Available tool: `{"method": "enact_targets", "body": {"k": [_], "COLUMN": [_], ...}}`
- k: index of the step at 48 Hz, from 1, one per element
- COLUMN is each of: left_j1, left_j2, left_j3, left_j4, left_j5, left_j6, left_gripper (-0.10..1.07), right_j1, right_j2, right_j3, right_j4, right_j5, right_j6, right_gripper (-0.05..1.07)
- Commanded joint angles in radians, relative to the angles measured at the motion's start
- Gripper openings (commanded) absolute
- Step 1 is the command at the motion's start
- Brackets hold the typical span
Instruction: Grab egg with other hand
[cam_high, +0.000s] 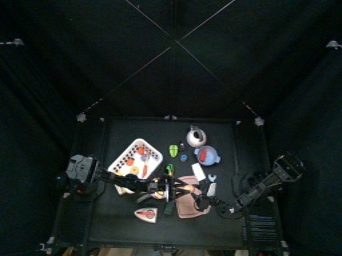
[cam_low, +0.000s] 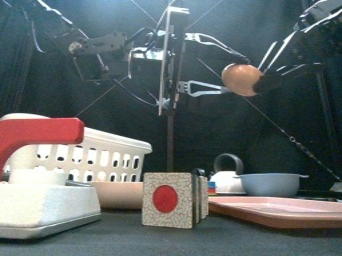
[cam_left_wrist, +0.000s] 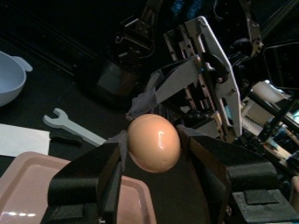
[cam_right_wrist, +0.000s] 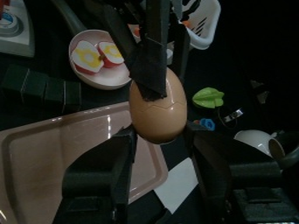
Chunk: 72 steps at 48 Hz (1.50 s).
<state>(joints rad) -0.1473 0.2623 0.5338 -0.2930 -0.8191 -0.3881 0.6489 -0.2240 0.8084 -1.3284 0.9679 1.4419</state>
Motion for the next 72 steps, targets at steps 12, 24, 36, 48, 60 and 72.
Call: {"method": "enact_targets", "body": {"k": [12,24,36,48,60,72], "left_j1": [0.0,0.0,0.0,0.0,-0.002,0.0], "left_j2": [-0.009,-0.008,-0.009,-0.009,-0.015,-0.021], "left_j3": [-0.02,-0.02,-0.018,-0.018,-0.012,-0.005], "left_j4": [0.003,0.002,0.003,0.003,0.003,-0.009], "left_j5": [-0.006,-0.006,-0.006,-0.005,-0.005,-0.006], "left_j6": [0.0,0.0,0.0,0.0,0.0,0.0], "left_gripper": [0.72,0.72,0.72,0.72,0.72,0.72], "right_j1": [-0.008,-0.012,-0.029,-0.032,-0.044,-0.044], "right_j2": [-0.011,-0.008,0.002,0.008,0.011,0.018], "right_j3": [-0.034,-0.037,-0.04,-0.043,-0.038,-0.032], "right_j4": [-0.025,-0.028,-0.032,-0.063,-0.064,-0.054], "right_j5": [-0.029,-0.055,-0.071,-0.071,-0.071,-0.077], "right_j6": [0.003,0.003,-0.002,-0.005,-0.002,-0.006], "right_gripper": [0.71,0.8,0.91,0.91,0.9,0.82]}}
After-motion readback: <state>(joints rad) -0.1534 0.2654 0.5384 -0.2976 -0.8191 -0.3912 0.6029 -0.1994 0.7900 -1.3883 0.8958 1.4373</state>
